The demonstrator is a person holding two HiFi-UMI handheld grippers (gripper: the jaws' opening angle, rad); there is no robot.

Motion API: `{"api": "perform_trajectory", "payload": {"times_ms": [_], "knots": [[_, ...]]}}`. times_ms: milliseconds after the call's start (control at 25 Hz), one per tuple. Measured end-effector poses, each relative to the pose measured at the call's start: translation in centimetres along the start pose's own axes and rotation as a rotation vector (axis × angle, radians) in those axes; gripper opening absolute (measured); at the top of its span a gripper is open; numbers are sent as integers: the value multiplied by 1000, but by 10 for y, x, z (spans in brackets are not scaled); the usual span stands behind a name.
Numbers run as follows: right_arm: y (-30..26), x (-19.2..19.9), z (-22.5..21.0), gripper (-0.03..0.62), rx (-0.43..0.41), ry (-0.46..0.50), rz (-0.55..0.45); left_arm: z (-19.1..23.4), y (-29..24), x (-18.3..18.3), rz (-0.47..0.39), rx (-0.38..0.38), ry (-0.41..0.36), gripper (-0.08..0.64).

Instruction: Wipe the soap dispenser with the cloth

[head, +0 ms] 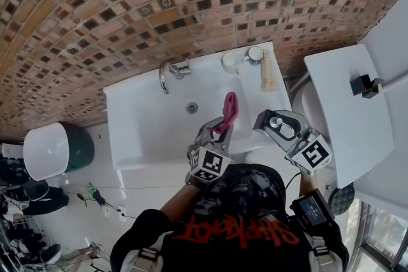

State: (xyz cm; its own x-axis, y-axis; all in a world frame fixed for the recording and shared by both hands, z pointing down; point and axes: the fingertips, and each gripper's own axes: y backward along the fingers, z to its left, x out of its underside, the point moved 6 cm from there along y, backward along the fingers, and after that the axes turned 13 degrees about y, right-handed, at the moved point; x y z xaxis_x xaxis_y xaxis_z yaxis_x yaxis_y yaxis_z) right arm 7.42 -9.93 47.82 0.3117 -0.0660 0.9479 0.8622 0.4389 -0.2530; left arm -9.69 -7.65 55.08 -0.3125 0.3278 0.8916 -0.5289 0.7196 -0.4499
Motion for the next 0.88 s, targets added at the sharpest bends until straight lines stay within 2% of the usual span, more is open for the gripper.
{"api": "perform_trajectory", "payload": {"times_ms": [80, 160, 280, 360, 440, 560, 760, 880], "knots": [[-15, 41, -12, 150, 57, -10, 60, 4, 10, -4, -58, -61, -32, 43], [-30, 82, -22, 150, 98, -51, 128, 9, 20, -9, -113, -103, -9, 43], [-47, 134, -35, 150, 140, -120, 207, 16, 33, -12, -188, -114, 151, 43], [-59, 160, -43, 150, 147, -161, 241, 19, 39, -7, -203, -97, 263, 43], [-69, 175, -50, 150, 151, -179, 258, 22, 45, 3, -198, -74, 356, 43], [-84, 186, -64, 150, 169, -154, 276, 30, 54, 12, -210, -61, 444, 42], [-107, 204, -79, 150, 200, -92, 312, 34, 57, 21, -216, -47, 508, 43], [-111, 217, -76, 150, 221, -105, 344, 36, 56, 22, -207, -43, 511, 41]]}}
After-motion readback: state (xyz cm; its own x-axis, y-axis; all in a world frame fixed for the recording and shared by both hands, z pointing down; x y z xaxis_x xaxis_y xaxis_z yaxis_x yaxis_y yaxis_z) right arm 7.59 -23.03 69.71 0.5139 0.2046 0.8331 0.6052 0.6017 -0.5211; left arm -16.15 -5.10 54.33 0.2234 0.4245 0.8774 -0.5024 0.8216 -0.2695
